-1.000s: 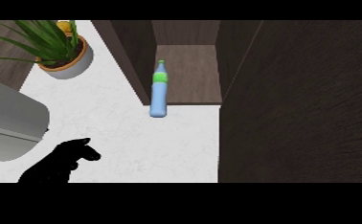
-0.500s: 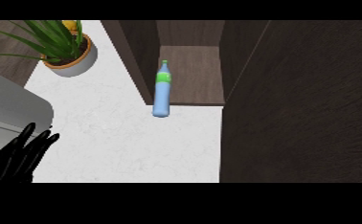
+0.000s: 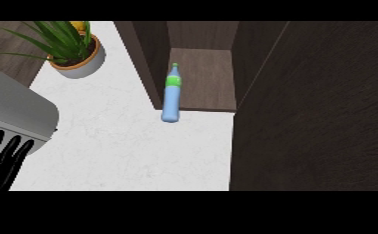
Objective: Pick up the bottled water, place it into the cabinet and close the cabinet
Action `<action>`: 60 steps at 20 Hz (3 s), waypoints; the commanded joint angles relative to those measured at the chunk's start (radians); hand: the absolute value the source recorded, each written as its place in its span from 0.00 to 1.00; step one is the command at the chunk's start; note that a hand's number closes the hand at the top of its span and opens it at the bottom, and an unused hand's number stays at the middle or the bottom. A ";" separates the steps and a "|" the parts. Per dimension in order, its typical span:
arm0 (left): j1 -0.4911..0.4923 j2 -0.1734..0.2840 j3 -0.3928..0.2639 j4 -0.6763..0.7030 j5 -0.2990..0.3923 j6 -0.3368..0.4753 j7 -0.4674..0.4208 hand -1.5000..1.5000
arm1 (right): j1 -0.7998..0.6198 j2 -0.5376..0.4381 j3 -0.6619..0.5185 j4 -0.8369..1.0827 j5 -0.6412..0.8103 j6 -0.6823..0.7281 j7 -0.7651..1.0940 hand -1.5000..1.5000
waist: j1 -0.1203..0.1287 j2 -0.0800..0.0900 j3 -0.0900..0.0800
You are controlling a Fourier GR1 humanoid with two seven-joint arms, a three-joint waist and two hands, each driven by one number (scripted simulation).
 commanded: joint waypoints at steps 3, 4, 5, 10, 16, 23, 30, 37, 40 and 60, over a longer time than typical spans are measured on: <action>0.045 0.028 0.054 0.004 0.045 -0.050 -0.006 0.00 | -0.107 -0.003 0.086 -0.227 0.150 -0.114 0.149 1.00 | 0.004 0.001 -0.003; 0.058 0.044 0.068 -0.013 0.056 -0.064 0.000 0.00 | -0.125 0.010 0.111 -0.211 0.159 -0.128 0.158 1.00 | 0.011 -0.005 -0.001; 0.070 0.044 0.069 -0.003 0.054 -0.073 -0.006 0.00 | -0.148 0.016 0.132 -0.206 0.163 -0.150 0.179 1.00 | 0.013 -0.002 -0.002; 0.115 0.075 0.124 0.001 0.077 -0.122 -0.021 0.00 | -0.257 0.073 0.241 -0.148 0.173 -0.249 0.260 1.00 | 0.039 -0.007 -0.003; 0.142 0.094 0.163 0.007 0.104 -0.170 -0.027 0.00 | -0.418 0.160 0.344 -0.104 0.182 -0.361 0.359 1.00 | 0.043 -0.002 -0.002; 0.167 0.101 0.205 0.035 0.120 -0.225 -0.052 0.00 | -0.623 0.323 0.430 0.010 0.221 -0.483 0.463 1.00 | 0.057 0.009 0.002; 0.202 0.130 0.275 0.038 0.164 -0.302 -0.065 0.00 | -0.732 0.471 0.470 0.129 0.211 -0.536 0.566 1.00 | 0.101 0.025 0.006; 0.213 0.158 0.329 0.072 0.193 -0.376 -0.067 0.00 | -0.906 0.505 0.454 0.229 0.002 -0.409 0.687 1.00 | 0.120 0.040 0.009; 0.220 0.152 0.340 0.075 0.218 -0.401 -0.070 0.00 | -0.988 0.530 0.421 0.293 -0.050 -0.410 0.701 1.00 | 0.108 0.035 0.010; 0.411 0.028 0.582 0.143 0.254 -0.613 -0.062 0.00 | -1.417 0.495 0.029 1.028 -0.320 -0.388 0.641 1.00 | -0.005 0.033 0.021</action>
